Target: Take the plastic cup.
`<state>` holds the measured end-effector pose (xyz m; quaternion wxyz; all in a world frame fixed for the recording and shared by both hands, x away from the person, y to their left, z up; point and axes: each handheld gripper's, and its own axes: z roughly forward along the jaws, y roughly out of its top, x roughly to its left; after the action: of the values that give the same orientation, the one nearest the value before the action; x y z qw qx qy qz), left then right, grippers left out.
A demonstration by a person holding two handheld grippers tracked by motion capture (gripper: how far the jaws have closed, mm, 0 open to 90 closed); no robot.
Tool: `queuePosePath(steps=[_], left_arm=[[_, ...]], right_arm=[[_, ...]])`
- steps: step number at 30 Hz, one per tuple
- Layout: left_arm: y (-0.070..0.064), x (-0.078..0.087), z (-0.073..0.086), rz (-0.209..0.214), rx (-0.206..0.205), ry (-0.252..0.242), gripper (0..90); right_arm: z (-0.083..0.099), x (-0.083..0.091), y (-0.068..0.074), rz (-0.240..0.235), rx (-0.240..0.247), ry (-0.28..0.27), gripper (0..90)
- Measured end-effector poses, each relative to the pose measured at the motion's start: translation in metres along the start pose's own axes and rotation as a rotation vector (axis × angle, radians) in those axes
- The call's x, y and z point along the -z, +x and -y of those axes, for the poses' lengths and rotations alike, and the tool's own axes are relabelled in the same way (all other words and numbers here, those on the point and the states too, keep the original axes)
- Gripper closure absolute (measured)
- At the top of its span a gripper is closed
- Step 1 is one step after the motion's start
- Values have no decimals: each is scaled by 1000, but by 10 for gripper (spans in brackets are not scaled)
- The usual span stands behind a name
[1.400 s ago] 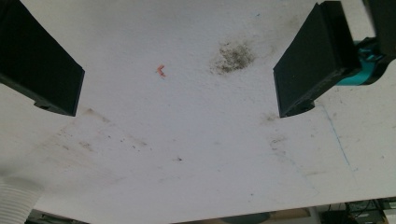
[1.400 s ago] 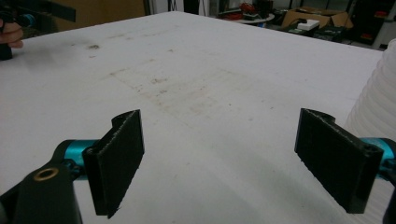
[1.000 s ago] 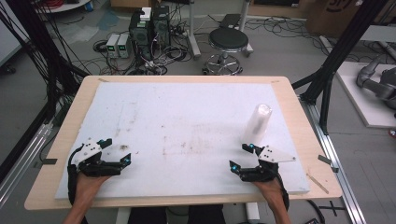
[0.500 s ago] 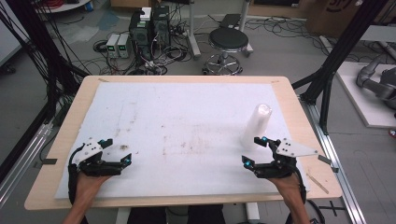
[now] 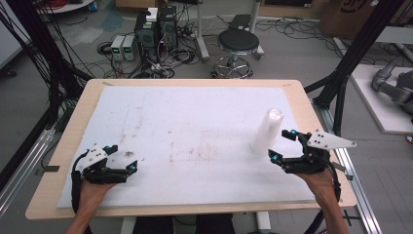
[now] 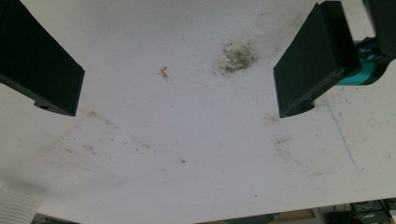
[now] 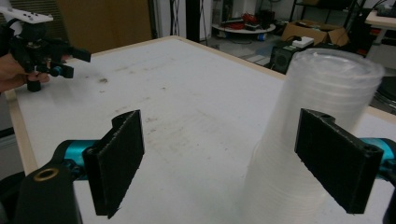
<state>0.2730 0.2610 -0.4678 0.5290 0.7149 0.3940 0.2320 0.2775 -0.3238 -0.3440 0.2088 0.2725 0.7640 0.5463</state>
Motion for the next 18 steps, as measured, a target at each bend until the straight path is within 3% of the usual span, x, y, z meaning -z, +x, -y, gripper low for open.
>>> queuePosePath(steps=[7,18], left_arm=[[1,0,0,5,11,5,18],[1,0,0,5,8,2,18]], right_arm=[[-14,7,-17,31,-3,0,154],[-21,0,-42,67,-30,42,154]])
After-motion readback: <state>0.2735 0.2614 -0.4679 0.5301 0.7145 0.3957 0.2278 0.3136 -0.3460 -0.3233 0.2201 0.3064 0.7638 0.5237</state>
